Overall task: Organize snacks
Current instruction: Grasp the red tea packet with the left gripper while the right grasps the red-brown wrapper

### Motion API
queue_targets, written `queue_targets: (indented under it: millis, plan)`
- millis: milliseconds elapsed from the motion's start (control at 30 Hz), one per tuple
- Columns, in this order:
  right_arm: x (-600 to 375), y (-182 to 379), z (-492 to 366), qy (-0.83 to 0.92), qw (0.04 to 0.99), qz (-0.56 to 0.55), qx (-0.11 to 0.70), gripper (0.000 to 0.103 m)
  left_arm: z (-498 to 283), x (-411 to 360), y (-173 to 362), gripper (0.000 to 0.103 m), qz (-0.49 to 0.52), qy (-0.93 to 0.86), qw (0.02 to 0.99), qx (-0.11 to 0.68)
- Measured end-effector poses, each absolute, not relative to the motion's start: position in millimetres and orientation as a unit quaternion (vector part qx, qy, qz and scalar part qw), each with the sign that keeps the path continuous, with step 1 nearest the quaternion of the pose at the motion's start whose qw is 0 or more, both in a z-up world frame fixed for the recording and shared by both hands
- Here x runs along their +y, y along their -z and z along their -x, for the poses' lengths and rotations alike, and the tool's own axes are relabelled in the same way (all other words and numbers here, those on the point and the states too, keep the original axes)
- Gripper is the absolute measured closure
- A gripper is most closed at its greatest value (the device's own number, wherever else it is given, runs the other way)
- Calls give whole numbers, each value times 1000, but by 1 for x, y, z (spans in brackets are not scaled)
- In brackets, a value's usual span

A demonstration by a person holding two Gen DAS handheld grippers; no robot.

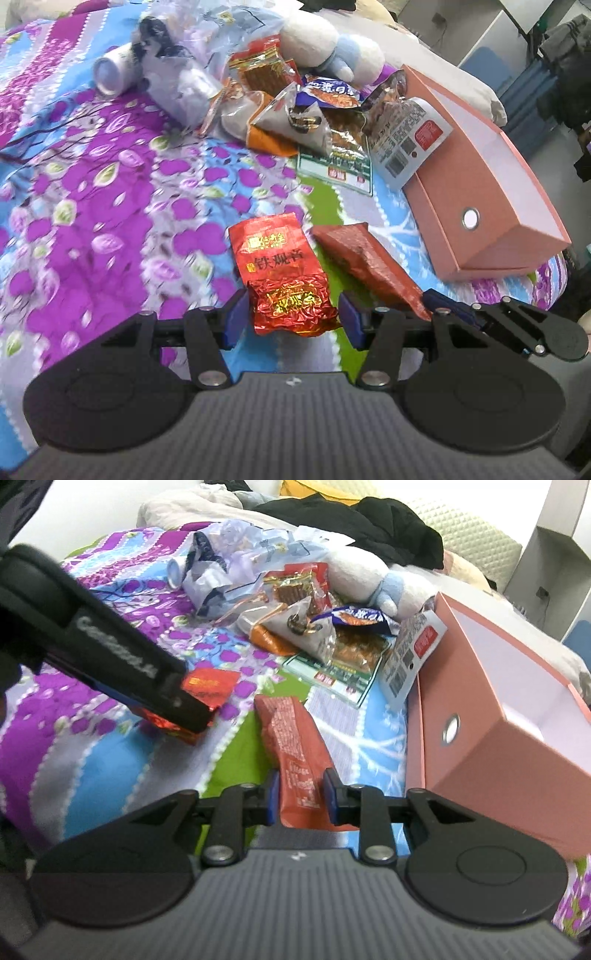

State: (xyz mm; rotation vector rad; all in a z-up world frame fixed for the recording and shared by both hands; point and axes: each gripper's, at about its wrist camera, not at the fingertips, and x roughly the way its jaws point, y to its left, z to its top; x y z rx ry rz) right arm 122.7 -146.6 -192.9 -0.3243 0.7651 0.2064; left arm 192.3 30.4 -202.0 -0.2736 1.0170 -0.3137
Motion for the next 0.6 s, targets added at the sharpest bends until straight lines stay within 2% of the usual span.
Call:
queue_targets:
  millis: [267, 333, 400, 467, 600]
  plan:
    - [-155, 191, -109, -135, 905, 94, 393, 72, -173, 43, 201, 40, 145, 133, 856, 478]
    - [-159, 191, -111, -146, 904, 71, 395, 66, -171, 45, 201, 33, 152, 130, 856, 477]
    - [-163, 190, -110, -155, 908, 56, 386, 45, -169, 44, 200, 33, 146, 130, 859, 473]
    - [-166, 189, -109, -165, 913, 53, 369, 36, -168, 43, 201, 33, 146, 130, 860, 472]
    - [-164, 194, -115, -176, 912, 67, 366, 35, -169, 40, 204, 33, 138, 129, 862, 470]
